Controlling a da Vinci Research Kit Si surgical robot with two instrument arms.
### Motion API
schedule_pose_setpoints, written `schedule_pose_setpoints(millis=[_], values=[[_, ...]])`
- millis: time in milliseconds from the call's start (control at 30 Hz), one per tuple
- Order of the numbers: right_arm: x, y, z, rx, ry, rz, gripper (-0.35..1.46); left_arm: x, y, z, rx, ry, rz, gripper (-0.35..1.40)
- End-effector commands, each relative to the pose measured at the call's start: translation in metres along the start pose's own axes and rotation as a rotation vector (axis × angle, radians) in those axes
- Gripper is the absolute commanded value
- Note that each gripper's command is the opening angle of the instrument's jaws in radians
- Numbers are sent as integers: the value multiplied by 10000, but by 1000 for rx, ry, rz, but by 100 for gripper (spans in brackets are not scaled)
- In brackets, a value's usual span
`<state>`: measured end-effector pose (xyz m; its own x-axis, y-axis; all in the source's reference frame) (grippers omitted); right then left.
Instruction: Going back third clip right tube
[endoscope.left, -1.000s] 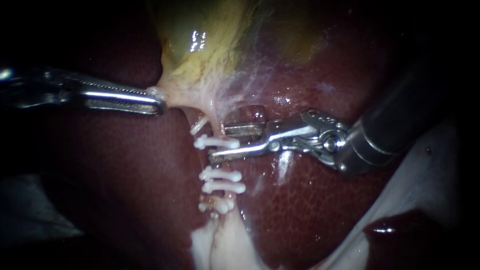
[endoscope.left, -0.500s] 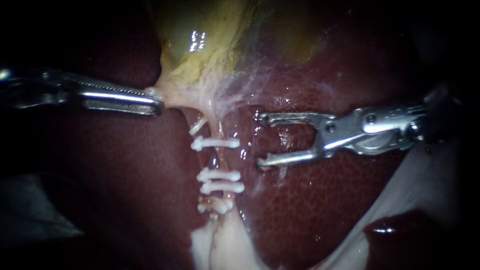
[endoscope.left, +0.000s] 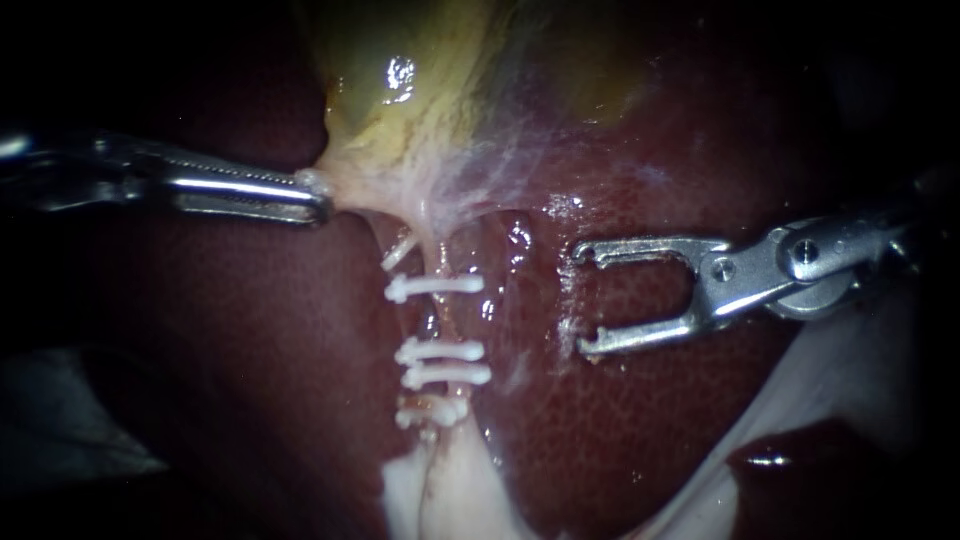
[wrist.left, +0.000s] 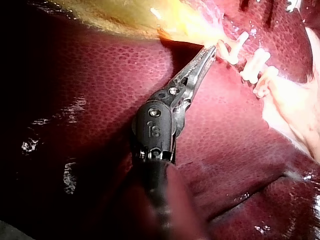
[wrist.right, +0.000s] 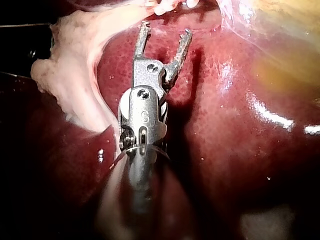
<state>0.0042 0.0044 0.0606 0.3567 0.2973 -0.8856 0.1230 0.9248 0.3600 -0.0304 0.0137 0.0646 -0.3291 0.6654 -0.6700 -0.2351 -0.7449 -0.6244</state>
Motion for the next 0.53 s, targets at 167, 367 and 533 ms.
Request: schedule_pose_setpoints(millis=[167,367,533], values=[[0,0,-1,-1,0,2,50,-14,-14,22,1,-5,-5,-35],[1,0,-4,0,1,3,50,-14,-15,29,2,-5,-10,-35],[4,0,-5,1,1,5,50,-13,-14,28,-1,-5,-11,-35]])
